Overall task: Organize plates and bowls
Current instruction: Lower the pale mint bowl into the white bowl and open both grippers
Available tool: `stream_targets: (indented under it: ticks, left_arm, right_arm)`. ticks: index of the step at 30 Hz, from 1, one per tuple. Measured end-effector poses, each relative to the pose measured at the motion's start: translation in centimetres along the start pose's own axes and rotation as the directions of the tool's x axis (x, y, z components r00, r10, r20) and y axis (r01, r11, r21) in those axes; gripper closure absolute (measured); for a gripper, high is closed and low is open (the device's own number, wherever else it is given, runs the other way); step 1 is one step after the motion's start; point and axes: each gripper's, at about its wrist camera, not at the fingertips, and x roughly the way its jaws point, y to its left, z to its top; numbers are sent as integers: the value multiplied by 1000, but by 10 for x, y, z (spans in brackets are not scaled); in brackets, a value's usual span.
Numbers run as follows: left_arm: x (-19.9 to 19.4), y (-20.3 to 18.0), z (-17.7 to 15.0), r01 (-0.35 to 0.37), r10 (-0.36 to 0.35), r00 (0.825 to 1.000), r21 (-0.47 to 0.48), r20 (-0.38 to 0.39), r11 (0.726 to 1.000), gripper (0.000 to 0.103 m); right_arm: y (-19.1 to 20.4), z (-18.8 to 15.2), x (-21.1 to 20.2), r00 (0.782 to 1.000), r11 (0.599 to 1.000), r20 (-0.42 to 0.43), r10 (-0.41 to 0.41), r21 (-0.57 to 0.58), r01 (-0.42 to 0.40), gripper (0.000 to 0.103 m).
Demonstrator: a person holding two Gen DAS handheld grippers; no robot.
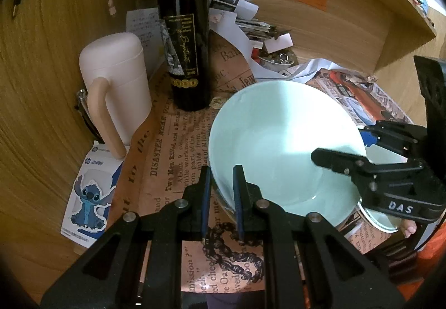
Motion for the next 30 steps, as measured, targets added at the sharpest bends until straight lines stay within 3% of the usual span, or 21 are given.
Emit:
stream_targets:
  ticks: [3, 5, 7, 10, 14, 19, 24, 30]
  left_arm:
    - [-4, -1, 2, 5, -5, 1000, 5, 11, 1000, 84]
    - [-7, -1, 3, 1, -1, 1000, 0, 24, 1000, 74]
    - [-12, 1, 4, 1, 0, 999, -10, 45, 1000, 55]
    - [-21, 3, 6, -10, 12, 996, -26, 83, 1000, 45]
    - [-29, 7, 9, -7, 10, 995, -36, 102, 999, 40]
    - [-34, 10, 11, 11, -5, 994, -52, 111, 999, 30]
    - [-24, 10, 8, 18, -13, 998, -64, 68, 998, 22]
    - [2, 15, -1, 43, -46, 998, -97, -31, 994, 22]
  right_arm:
    - [1, 1, -2, 1000, 1000, 6, -11, -11, 11, 51]
    - [-1, 1, -3, 1000, 1000, 9, -6, -1, 6, 50]
    - [-6, 2, -4, 1000, 999, 8, 19, 27, -20, 50]
    - [-15, 3, -5, 998, 994, 10, 70, 85, -70, 50]
    - [-21, 6, -19, 997, 994, 71, 27, 102, -34, 48]
    - [-30, 10, -46, 987, 995, 159, -35, 102, 19, 28]
    - [-44, 4, -35, 993, 991, 104, -49, 133, 35, 27]
    - [-52, -8, -12, 1000, 984, 7, 18, 176, -19, 27]
